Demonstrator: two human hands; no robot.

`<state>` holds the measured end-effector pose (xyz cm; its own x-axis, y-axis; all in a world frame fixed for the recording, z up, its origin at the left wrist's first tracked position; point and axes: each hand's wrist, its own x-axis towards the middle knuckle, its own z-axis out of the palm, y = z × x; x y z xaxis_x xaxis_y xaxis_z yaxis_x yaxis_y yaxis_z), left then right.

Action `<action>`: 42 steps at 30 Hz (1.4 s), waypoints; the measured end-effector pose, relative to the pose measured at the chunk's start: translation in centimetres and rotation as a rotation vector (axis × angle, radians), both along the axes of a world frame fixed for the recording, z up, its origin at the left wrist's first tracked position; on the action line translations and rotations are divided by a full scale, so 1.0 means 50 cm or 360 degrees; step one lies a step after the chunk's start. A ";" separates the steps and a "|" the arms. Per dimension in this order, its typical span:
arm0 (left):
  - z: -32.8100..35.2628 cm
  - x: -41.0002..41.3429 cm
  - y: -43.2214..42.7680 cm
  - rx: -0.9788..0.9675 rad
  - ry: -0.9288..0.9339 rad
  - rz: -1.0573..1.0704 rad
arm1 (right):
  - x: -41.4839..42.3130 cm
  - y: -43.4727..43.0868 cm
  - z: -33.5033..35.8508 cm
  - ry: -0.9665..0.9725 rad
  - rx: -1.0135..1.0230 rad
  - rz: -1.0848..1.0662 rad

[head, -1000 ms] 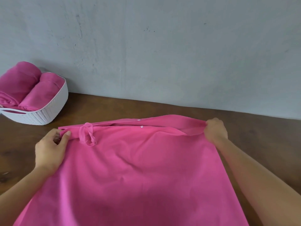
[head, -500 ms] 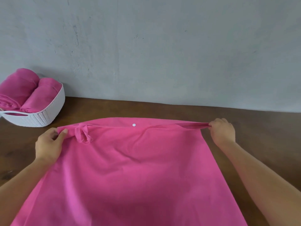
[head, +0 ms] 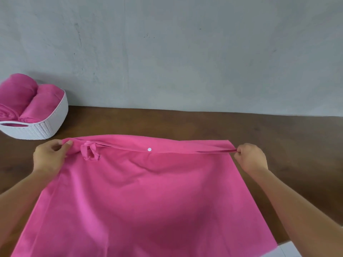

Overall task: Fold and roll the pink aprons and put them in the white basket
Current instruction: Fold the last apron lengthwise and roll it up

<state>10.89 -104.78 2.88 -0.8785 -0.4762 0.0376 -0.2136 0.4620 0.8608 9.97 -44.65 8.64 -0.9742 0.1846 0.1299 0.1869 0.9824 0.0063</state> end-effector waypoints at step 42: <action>0.084 0.615 0.195 0.0110 0.0010 0.0223 | 0.442 0.266 -0.114 0.0143 -0.0230 0.0449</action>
<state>41.64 -95.03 7.09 -0.8031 -0.5958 0.0055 -0.2666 0.3676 0.8909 32.06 -31.37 2.96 -0.9754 -0.0685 0.2098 -0.0995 0.9850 -0.1411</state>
